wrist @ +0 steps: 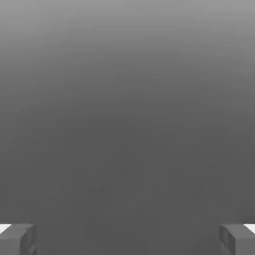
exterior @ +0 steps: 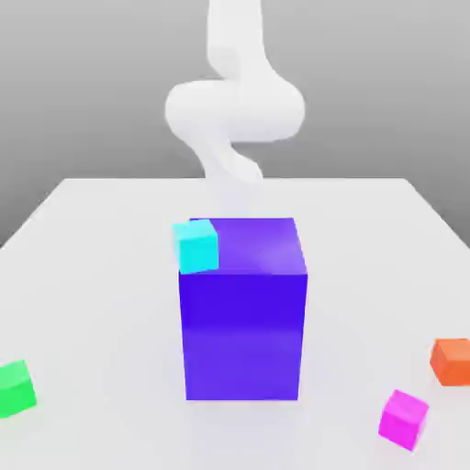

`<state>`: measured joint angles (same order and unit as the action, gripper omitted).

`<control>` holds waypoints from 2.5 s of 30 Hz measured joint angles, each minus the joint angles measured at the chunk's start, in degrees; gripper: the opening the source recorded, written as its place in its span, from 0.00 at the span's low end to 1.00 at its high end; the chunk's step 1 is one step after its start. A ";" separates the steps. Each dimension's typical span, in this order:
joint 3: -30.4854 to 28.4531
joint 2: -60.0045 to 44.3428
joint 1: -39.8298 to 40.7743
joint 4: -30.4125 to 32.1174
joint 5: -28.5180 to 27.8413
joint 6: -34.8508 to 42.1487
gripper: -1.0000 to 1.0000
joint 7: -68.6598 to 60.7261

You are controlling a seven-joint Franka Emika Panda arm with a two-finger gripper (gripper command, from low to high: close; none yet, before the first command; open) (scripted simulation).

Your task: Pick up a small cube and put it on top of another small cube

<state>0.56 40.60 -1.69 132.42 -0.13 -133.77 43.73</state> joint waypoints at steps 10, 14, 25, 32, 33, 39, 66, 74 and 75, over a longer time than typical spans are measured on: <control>2.95 -21.11 -6.32 2.57 -0.56 -8.04 0.50 -8.45; 4.57 -29.41 -8.40 3.58 -1.02 -11.19 0.50 -11.61; 8.23 -52.40 -14.68 6.33 -4.89 -19.80 0.50 -18.42; 5.77 -66.46 -18.18 4.77 -9.13 -28.95 0.00 -17.09; 5.77 -66.46 -18.18 4.77 -9.13 -28.95 0.00 -17.09; 5.79 -66.58 -18.16 4.75 -9.25 -29.00 0.00 -17.01; -18.69 -58.42 19.30 5.85 13.00 -20.80 1.00 -15.78; -20.67 -56.82 20.36 5.04 12.07 -18.51 1.00 -14.26; -21.48 -54.96 19.91 5.16 10.59 -16.91 1.00 -13.17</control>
<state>-20.92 -14.36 18.22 137.58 10.46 -150.68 30.57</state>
